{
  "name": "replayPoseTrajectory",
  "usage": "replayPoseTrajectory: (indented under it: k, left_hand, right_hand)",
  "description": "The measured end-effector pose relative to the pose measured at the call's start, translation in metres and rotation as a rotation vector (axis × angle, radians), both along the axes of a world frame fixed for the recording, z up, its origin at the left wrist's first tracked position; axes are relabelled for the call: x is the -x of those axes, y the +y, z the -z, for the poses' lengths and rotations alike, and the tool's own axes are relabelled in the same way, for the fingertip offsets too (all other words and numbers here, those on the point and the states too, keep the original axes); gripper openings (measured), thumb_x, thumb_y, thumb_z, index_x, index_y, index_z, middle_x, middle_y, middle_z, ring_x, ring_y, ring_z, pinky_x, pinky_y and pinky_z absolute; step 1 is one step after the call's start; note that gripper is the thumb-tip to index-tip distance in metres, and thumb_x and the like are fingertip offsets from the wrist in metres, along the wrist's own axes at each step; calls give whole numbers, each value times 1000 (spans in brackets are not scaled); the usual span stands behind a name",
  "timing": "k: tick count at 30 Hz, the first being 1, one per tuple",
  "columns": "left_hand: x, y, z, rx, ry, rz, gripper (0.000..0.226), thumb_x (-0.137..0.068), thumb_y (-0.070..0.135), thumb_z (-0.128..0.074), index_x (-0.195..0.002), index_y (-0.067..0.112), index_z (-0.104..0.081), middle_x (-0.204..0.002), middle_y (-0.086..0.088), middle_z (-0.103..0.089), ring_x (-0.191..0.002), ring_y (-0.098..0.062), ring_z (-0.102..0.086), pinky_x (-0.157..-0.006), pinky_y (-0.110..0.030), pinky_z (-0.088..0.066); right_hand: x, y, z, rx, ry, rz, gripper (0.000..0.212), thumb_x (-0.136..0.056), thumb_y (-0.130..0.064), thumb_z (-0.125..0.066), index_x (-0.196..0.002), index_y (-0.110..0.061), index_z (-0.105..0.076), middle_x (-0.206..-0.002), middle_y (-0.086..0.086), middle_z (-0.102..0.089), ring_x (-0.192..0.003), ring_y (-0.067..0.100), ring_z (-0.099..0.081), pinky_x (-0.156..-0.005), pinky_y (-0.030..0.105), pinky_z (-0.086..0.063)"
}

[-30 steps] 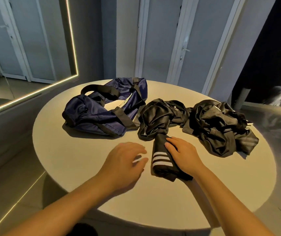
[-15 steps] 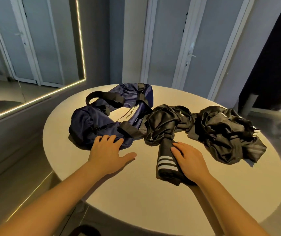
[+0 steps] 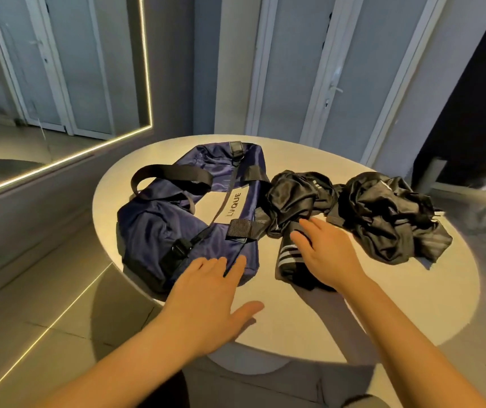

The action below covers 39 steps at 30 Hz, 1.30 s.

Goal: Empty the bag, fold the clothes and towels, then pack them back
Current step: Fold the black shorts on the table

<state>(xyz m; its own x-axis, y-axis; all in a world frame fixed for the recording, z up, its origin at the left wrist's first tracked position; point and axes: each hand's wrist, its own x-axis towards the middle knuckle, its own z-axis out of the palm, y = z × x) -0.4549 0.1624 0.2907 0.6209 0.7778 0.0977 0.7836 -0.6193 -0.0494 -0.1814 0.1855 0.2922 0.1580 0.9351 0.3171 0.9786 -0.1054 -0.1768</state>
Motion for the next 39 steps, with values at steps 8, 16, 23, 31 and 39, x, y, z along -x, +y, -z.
replayPoseTrajectory:
  k: [8, 16, 23, 31, 39]
  left_hand:
    - [31, 41, -8, -318, -273, -23, 57, -99, 53, -33, -101, 18, -78, -117, -4, -72, -115, -28, -62, -110, -49, -36]
    - [74, 39, 17, -234, -693, -155, 19, -98, 27, -68, -109, 14, -75, -108, 5, -66, -94, -16, -66, -76, -22, -47]
    - [85, 26, 41, -141, -955, -183, 16, -95, 30, -73, -105, 21, -80, -99, 19, -67, -82, 0, -63, -65, -14, -50]
    - [85, 26, 44, -72, -993, -194, 5, -91, 27, -76, -90, 25, -80, -88, 19, -63, -79, -4, -63, -62, -28, -54]
    - [86, 32, 34, -5, -889, -175, 13, -92, 40, -71, -91, 29, -78, -88, 17, -61, -78, -6, -62, -68, -32, -55]
  right_hand:
    - [-1, -12, 18, 114, 22, 84, 82, -93, -71, -11, -149, -23, -48, -152, 0, -49, -143, 24, -38, -117, 52, -28]
    - [83, -2, -38, -153, 209, -213, 24, -103, -30, -57, -120, -18, -68, -115, 1, -68, -103, 23, -62, -90, 40, -51]
    - [170, 36, -39, 112, 243, -558, 21, -100, -27, -62, -113, -17, -75, -114, -1, -72, -101, 18, -65, -90, 34, -53]
    - [177, 60, -32, 317, -13, -486, 19, -90, -19, -68, -109, -16, -66, -108, 6, -60, -93, 29, -58, -79, 45, -53]
    - [153, 77, -33, 454, 28, -613, 18, -95, -35, -69, -89, -24, -57, -83, -7, -59, -73, 11, -53, -69, 28, -39]
